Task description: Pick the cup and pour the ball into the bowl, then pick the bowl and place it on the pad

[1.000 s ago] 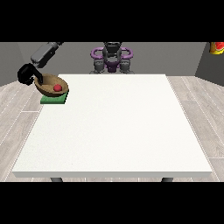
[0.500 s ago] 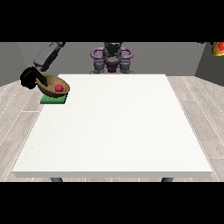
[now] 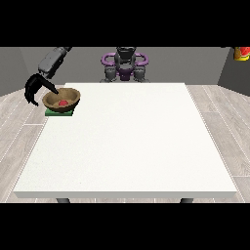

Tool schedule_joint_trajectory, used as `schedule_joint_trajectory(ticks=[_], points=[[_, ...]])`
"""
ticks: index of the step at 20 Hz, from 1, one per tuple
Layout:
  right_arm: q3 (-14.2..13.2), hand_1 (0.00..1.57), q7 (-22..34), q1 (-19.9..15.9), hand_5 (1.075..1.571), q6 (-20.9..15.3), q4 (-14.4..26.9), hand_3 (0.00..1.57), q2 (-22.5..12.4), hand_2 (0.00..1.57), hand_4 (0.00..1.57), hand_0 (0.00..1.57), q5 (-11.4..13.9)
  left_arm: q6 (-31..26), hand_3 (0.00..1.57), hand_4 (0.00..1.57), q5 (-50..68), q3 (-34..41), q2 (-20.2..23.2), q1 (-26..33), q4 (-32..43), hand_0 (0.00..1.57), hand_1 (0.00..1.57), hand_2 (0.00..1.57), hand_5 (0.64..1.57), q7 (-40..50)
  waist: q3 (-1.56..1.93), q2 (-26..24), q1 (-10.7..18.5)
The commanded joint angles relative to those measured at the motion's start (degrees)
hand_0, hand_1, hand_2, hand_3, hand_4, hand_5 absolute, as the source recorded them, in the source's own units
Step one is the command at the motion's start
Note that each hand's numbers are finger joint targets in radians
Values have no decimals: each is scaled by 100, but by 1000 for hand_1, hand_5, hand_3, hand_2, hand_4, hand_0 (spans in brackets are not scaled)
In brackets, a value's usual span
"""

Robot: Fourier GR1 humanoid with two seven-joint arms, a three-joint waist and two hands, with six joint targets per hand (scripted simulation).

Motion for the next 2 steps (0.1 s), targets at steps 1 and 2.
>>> schedule_joint_trajectory(ticks=[1,2], points=[[179,0,507,-29,1383,147,-36,0,-267,0,0,0,146,180,0,1190,-171,-255,-450,367,-68,0,0,0,1569,33,-2,-689,-49],[388,0,738,-59,1375,242,-238,0,-159,0,200,0,234,221,0,1190,-254,-265,-306,325,144,0,0,0,1569,175,-8,-1065,-235]])
